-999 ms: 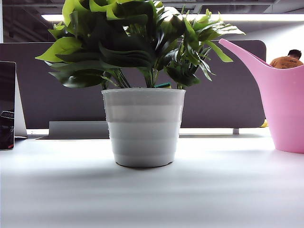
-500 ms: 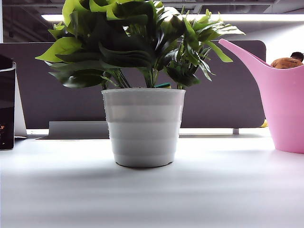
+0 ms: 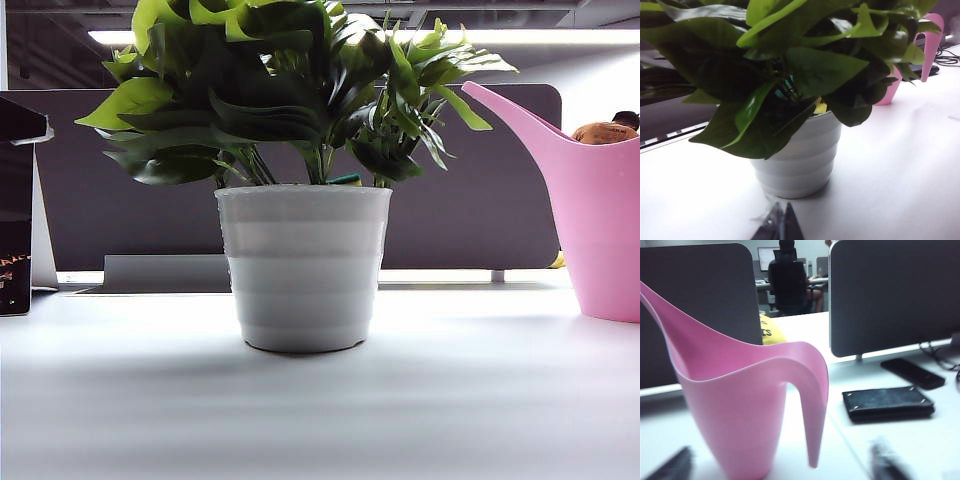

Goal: Pick up the watering can from the table, water the potted plant, and put the can back.

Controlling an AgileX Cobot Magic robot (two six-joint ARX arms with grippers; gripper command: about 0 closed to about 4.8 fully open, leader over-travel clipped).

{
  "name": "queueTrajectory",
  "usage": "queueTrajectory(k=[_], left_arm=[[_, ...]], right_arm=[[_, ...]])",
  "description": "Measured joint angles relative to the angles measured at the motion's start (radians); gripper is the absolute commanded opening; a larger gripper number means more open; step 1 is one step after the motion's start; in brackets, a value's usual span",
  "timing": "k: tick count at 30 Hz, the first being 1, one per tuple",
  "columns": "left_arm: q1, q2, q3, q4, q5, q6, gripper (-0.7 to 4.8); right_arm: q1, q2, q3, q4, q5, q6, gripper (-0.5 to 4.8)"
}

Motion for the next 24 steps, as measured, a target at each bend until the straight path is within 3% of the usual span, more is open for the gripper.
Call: queueTrajectory(k=[3,10,16,24], left_arm=[[0.0,0.0,0.0,0.0,0.0,0.0,-0.05],[0.0,0.0,0.0,0.0,0.0,0.0,-0.05],[0.0,0.0,0.0,0.0,0.0,0.0,-0.05],[0.0,0.0,0.0,0.0,0.0,0.0,-0.05]], right_arm=[[0.0,0.213,0.007,0.135,0.03,-0.038,4.79],[-0.01,0.654,0.008,0.473,0.211,-0.037,4.79],[-0.072,0.925,0.044,0.685,0.172,-0.031,4.79],[-0.115,1.143,0.107,0.826,0.086,0.016,4.79]])
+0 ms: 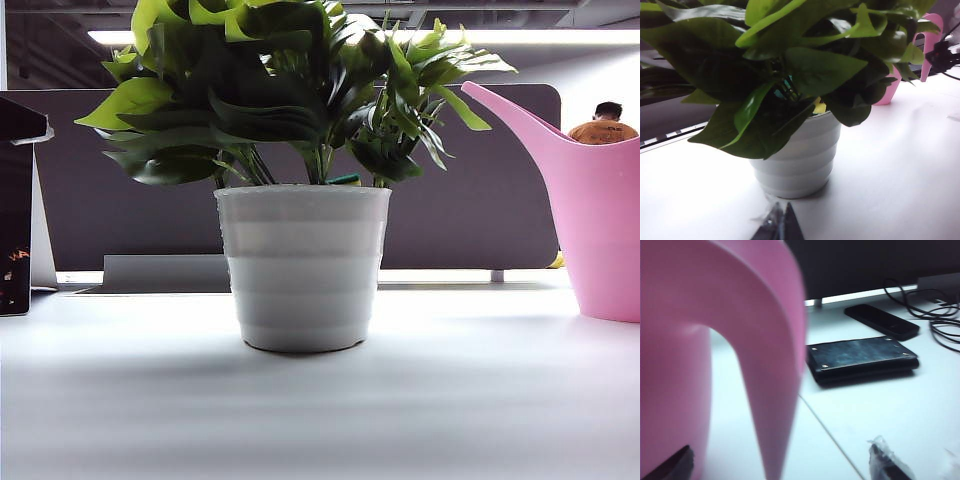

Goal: Pick up the watering can from the table, water the potted plant, and put the can back.

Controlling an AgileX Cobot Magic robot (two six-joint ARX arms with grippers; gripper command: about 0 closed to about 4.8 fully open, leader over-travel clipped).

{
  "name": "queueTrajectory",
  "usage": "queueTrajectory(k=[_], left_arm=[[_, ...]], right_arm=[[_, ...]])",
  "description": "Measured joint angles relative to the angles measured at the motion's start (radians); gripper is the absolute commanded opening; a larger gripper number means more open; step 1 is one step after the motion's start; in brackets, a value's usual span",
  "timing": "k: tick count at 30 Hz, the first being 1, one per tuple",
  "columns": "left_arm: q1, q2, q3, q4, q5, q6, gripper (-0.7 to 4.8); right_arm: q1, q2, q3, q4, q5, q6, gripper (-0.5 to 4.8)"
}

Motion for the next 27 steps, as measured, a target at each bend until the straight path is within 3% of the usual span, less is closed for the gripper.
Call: queueTrajectory(k=[9,22,27], left_arm=[[0.0,0.0,0.0,0.0,0.0,0.0,-0.05],[0.0,0.0,0.0,0.0,0.0,0.0,-0.05],[0.0,0.0,0.0,0.0,0.0,0.0,-0.05]], right_arm=[[-0.05,0.113,0.061,0.089,-0.061,0.012,4.79],[-0.14,0.191,0.15,0.087,-0.194,0.016,4.79],[-0.138,0.21,0.174,0.084,-0.195,0.019,2.33]])
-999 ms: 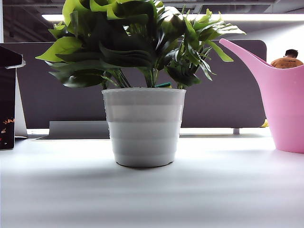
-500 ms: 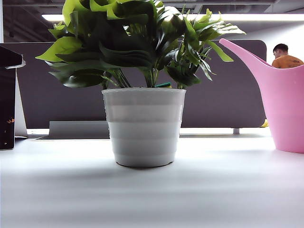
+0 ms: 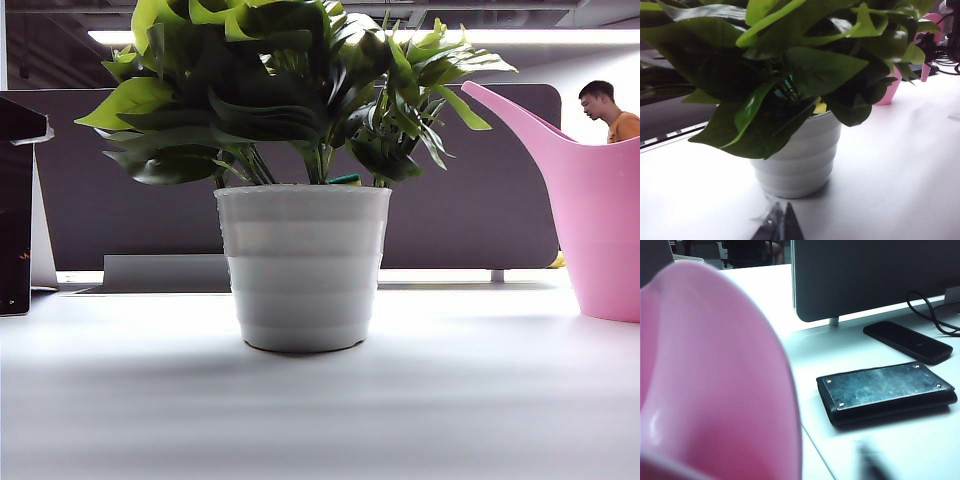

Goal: Pick up the watering can from the table, water the potted plant, and put the can back.

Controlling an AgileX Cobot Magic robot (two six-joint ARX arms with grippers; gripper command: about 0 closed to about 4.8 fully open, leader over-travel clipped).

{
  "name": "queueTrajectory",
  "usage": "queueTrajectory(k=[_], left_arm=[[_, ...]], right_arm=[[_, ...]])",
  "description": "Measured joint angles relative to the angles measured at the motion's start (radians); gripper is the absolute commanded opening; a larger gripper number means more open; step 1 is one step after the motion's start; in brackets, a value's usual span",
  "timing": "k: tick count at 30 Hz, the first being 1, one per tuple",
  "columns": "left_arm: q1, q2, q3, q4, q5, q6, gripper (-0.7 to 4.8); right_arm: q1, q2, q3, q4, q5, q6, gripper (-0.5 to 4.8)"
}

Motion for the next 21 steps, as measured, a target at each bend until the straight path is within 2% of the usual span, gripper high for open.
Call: queueTrajectory(k=[3,6,15,21], left_arm=[[0.0,0.0,0.0,0.0,0.0,0.0,-0.05],[0.0,0.0,0.0,0.0,0.0,0.0,-0.05],[0.0,0.0,0.0,0.0,0.0,0.0,-0.05],[0.0,0.0,0.0,0.0,0.0,0.0,-0.05]], right_arm=[[0.0,0.0,0.002,0.006,-0.01,0.0,0.93],[0.002,0.0,0.002,0.006,-0.015,0.0,0.03],[0.002,-0.009,0.001,-0.005,-0.016,0.001,-0.06],[0.002,-0.126,-0.008,-0.12,-0.011,-0.02,-0.06]])
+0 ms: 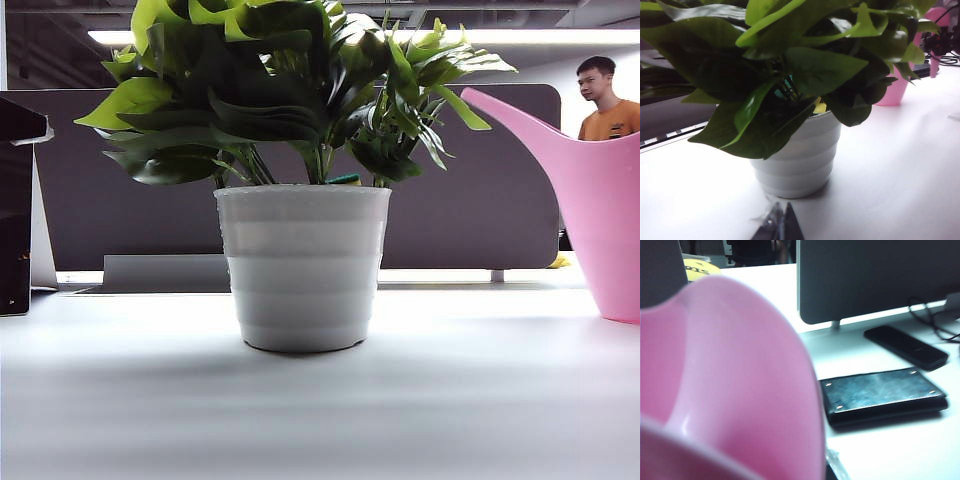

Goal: Pick up the watering can from the table, water the potted plant, and put the can back.

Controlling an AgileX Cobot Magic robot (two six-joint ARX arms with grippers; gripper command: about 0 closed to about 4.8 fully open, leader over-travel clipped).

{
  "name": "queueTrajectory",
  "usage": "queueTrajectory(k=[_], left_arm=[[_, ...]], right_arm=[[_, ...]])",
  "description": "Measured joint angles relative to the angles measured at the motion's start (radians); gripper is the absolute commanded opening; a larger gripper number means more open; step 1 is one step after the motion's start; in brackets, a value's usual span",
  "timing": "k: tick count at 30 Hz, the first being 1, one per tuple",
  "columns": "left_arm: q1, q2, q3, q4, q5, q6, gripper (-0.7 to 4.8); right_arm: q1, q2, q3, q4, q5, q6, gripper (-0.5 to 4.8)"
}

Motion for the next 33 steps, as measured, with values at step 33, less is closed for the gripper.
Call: queueTrajectory(k=[33], left_arm=[[0.231,0.0,0.0,0.0,-0.003,0.0,-0.05]], right_arm=[[0.003,-1.03,0.166,-1.105,-0.058,-0.143,-0.06]])
